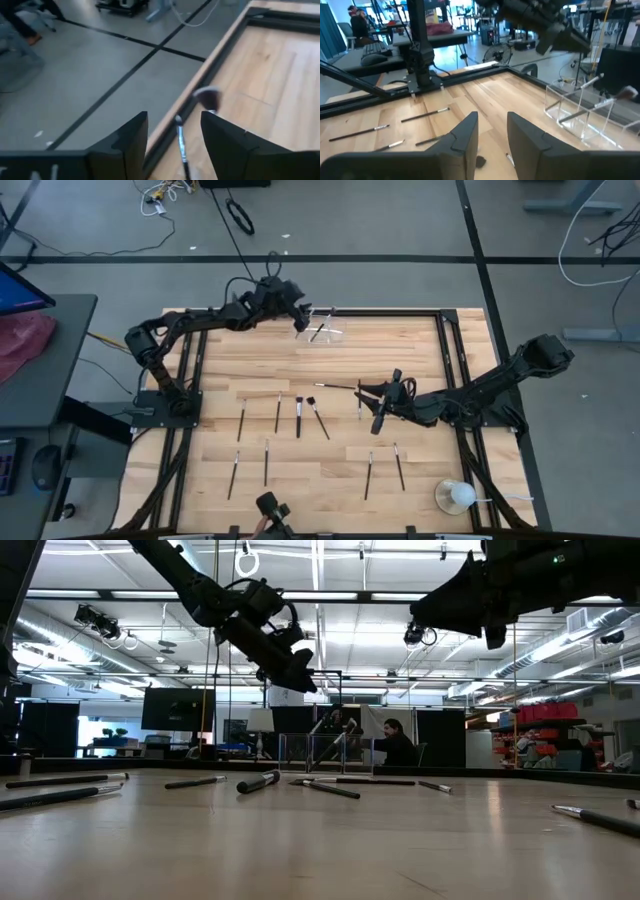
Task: Put items in baskets/containers
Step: Put the black eyeshadow brush into the transparent organizer
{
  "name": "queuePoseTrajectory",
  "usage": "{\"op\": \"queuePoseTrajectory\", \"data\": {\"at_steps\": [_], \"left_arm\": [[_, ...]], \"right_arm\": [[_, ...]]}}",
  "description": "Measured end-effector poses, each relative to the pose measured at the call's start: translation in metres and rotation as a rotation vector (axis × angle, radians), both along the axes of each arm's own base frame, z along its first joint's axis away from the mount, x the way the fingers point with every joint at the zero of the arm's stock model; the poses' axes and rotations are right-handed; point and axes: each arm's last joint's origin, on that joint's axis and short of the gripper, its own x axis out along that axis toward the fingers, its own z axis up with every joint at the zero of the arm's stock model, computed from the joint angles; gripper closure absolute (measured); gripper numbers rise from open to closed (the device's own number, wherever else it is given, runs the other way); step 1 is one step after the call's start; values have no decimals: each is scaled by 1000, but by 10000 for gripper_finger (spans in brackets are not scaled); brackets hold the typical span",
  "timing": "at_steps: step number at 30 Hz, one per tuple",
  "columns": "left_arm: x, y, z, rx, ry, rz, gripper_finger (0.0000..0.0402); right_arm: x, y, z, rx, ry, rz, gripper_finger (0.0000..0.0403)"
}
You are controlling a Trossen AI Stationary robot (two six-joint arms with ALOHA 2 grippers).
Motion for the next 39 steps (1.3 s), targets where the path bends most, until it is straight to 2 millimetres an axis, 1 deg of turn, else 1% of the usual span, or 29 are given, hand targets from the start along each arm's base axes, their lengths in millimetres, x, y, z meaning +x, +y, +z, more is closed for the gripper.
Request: {"op": "queuePoseTrajectory", "data": {"at_steps": [4, 7, 11, 13, 16, 21, 22, 24, 27, 29, 34, 39], "left_arm": [[0, -8, 10, 21, 35, -21, 211], [-1, -23, 10, 2, 35, -83, 220], [2, -52, -9, -38, 68, -183, 230], [4, -69, -21, -53, 84, -238, 235], [9, -99, -36, -52, 75, -319, 241], [15, -145, -51, -30, 26, -423, 248], [16, -152, -53, -20, 23, -429, 248], [16, -164, -56, -3, 26, -424, 248], [16, -174, -58, 29, 13, -397, 248], [16, -176, -57, 45, -8, -387, 248], [16, -176, -57, 45, -8, -382, 248], [16, -176, -57, 45, -8, -382, 248]], "right_arm": [[-2, -1, -9, 66, 54, -13, 298], [-4, -1, -19, 114, 121, -19, 294], [-6, 1, -28, 188, 235, 56, 267], [-5, 4, -27, 227, 319, 117, 247], [-5, 11, -22, 272, 493, 175, 219], [-14, 23, -10, 444, 724, 155, 195], [-18, 25, -10, 490, 767, 141, 194], [-26, 30, -12, 633, 840, 107, 193], [-38, 39, -18, 849, 923, 31, 195], [-44, 48, -24, 894, 942, 1, 197], [-54, 72, -36, 858, 944, -30, 205], [-52, 87, -52, 819, 894, -54, 217]]}}
